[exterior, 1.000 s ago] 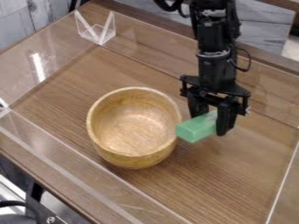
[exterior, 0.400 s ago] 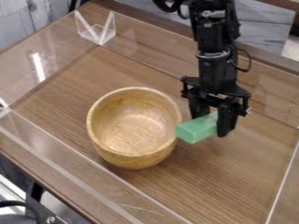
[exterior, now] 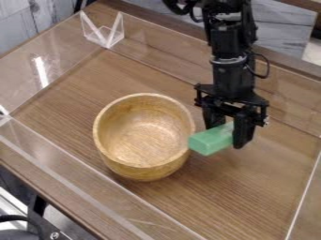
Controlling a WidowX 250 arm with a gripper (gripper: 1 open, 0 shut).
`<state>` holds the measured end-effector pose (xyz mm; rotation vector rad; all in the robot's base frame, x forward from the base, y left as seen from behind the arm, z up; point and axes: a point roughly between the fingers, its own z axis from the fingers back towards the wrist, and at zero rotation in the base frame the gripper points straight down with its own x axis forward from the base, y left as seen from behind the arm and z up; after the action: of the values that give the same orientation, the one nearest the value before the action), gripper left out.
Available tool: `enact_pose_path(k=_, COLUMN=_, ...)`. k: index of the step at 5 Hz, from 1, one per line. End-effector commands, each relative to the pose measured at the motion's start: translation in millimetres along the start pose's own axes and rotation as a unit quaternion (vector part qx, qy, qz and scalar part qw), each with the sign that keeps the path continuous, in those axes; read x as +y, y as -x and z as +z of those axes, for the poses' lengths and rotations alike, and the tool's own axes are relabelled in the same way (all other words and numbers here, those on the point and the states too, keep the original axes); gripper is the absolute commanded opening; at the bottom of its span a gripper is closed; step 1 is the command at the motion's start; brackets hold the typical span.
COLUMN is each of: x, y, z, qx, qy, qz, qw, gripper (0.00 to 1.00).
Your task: Remove the green block from inside the brown bowl and put it on the table
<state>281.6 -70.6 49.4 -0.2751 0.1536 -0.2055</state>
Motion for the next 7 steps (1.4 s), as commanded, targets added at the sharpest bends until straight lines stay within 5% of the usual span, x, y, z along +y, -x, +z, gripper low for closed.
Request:
enact_pose_path(k=1, x=-0.2, y=-4.1, z=10.9, qx=-0.022, qy=0.001, qz=-0.002, qw=0.9998, gripper=0.0)
enact_pose_path(k=7, x=1.6, y=-13.1, z=7.0, qx=-0.024, qy=0.014, qz=-0.009, qw=0.9996, gripper=0.0)
